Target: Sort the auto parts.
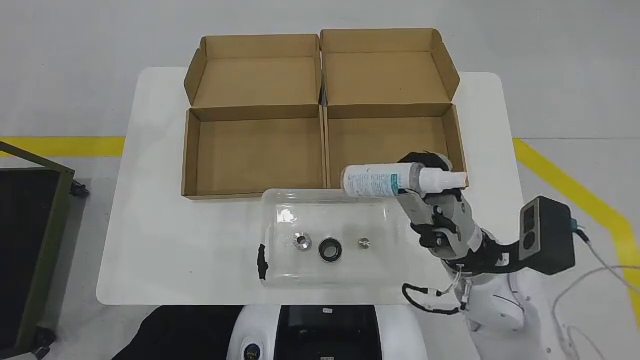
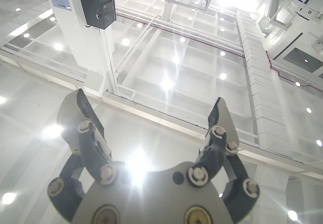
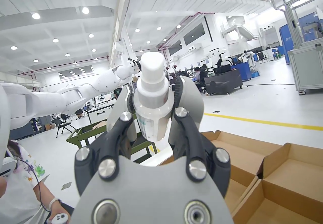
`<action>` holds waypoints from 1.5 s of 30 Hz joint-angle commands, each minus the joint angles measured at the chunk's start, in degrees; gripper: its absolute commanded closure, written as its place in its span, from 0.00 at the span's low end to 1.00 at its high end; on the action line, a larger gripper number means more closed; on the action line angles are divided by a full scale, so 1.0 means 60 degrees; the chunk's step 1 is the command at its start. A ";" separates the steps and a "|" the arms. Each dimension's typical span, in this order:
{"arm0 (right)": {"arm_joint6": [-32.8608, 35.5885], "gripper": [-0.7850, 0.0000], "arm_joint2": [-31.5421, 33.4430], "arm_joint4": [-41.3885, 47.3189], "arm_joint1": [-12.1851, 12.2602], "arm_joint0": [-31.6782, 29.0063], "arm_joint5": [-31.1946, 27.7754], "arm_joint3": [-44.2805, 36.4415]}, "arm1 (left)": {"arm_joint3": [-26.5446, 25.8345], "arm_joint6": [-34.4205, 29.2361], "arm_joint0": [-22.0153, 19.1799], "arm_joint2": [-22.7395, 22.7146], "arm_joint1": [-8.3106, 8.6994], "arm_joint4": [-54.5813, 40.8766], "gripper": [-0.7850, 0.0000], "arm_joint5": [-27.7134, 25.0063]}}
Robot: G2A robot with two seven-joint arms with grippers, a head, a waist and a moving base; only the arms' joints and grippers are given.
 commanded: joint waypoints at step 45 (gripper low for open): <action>0.4130 1.00 -0.1725 -0.3552 -0.0357 0.3840 0.3919 0.4707 | 0.0000 0.0000 0.0000 0.0000 0.0000 0.0000 0.00 0.0000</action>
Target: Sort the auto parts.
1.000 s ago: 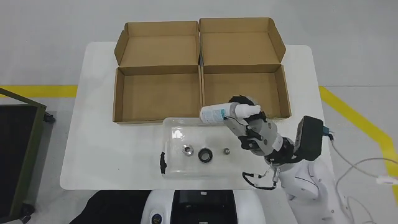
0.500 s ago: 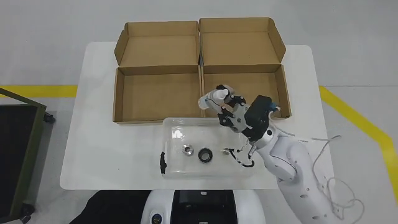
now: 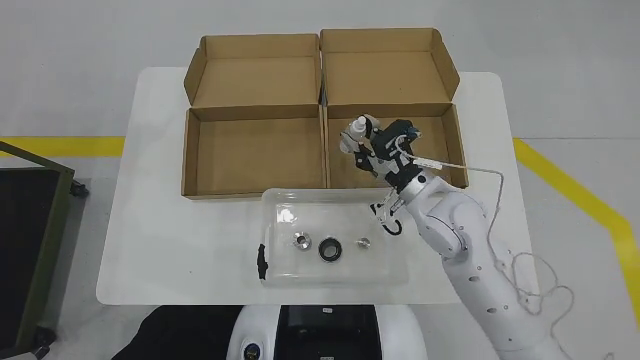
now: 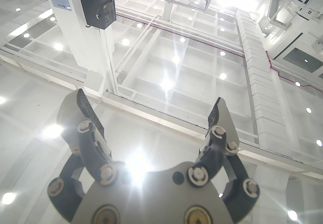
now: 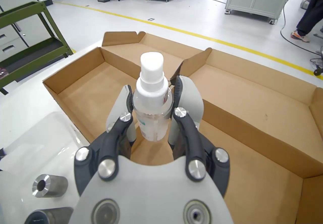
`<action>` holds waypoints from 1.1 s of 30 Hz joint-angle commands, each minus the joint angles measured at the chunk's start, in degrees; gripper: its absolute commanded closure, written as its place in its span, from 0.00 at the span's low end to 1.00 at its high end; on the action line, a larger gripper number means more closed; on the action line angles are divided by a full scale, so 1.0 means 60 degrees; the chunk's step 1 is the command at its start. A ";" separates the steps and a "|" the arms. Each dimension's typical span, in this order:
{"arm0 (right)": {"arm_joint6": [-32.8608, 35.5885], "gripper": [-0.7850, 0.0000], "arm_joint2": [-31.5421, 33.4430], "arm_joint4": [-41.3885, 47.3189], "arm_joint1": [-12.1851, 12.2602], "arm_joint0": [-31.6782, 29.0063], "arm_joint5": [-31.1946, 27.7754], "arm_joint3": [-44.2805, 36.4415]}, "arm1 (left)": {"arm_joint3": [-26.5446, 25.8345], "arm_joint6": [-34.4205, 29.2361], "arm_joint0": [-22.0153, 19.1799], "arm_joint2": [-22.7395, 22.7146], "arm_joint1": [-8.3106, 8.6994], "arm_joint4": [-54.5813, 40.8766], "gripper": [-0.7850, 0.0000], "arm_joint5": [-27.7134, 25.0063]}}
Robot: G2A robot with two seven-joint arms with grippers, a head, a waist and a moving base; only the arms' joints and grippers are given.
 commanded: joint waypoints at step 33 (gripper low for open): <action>0.1209 0.37 -0.0275 0.0329 -0.0186 0.0587 0.0278 0.1582 | 0.0000 0.0000 0.0000 0.0000 0.0000 0.0000 0.00 0.0000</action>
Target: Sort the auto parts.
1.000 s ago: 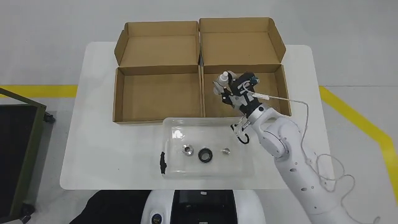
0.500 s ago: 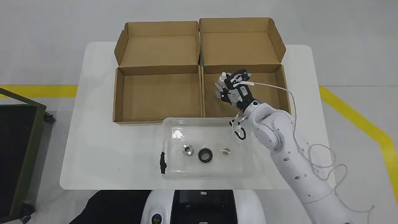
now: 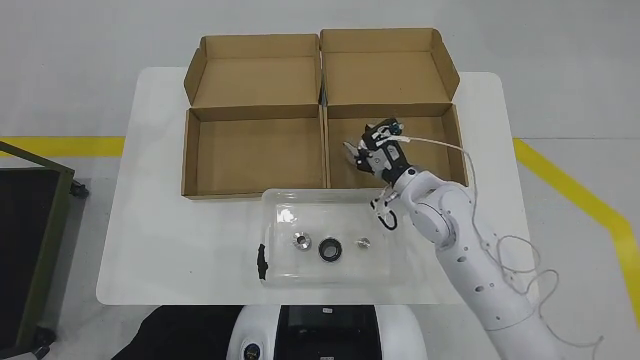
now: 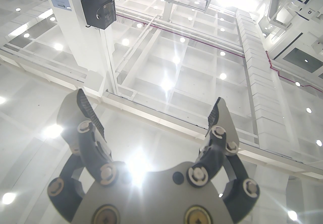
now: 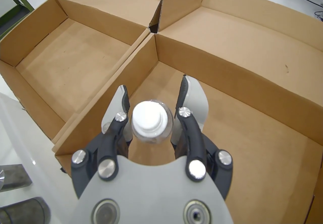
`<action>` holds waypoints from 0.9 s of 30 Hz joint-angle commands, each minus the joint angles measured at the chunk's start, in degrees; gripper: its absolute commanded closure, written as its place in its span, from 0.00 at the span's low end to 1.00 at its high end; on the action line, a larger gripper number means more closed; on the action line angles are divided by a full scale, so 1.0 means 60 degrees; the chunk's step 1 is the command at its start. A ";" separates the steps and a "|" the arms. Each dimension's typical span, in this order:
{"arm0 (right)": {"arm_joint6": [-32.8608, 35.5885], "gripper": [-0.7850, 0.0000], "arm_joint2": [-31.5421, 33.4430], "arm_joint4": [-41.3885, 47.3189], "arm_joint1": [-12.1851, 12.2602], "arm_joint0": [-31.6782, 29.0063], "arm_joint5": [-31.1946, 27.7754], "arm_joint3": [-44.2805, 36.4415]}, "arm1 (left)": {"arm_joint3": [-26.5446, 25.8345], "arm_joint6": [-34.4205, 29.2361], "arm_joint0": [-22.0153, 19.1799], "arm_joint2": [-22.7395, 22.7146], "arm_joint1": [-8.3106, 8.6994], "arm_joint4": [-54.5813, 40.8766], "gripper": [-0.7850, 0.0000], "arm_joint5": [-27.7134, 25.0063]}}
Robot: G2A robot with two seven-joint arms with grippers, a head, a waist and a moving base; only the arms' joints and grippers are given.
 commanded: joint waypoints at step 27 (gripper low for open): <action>0.2317 0.00 0.2443 -0.0402 0.0924 -0.3344 -0.5304 -0.5748 | 0.0000 0.0000 0.0000 0.0000 0.0000 0.0000 0.00 0.0000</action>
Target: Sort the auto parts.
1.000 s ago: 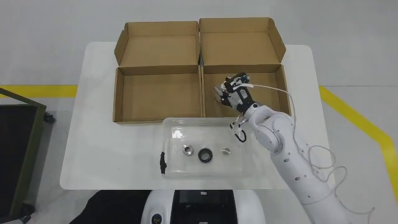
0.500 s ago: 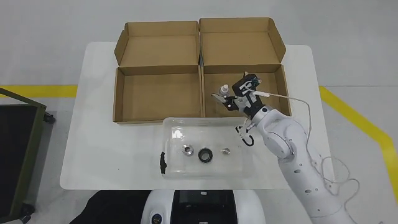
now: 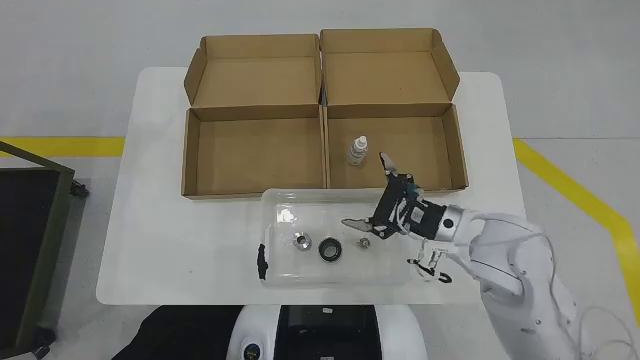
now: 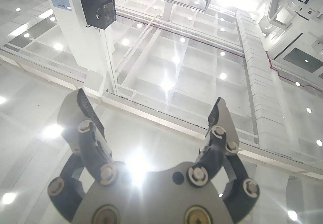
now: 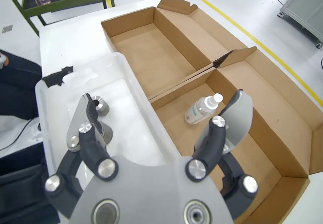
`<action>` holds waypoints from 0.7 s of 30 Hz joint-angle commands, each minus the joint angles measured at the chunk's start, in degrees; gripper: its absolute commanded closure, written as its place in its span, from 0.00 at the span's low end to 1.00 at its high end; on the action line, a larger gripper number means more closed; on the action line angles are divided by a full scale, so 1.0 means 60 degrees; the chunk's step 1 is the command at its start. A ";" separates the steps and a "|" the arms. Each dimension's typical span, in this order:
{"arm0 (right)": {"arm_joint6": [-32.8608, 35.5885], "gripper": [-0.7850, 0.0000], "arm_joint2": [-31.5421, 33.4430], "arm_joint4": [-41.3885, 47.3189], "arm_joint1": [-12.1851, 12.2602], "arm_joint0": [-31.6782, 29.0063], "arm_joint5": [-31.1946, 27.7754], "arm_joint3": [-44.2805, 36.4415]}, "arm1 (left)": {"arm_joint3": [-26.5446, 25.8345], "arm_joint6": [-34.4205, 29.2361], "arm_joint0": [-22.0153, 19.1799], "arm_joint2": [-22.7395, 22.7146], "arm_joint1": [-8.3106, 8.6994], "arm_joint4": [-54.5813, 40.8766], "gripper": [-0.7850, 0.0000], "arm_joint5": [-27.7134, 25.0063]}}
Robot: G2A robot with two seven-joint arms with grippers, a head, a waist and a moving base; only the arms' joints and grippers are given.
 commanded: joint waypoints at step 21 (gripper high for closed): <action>0.1088 0.00 -0.0537 -0.1885 0.0392 -0.0516 -0.1161 0.0391 | 0.0000 0.0000 0.0000 0.0000 0.0000 0.0000 0.00 0.0000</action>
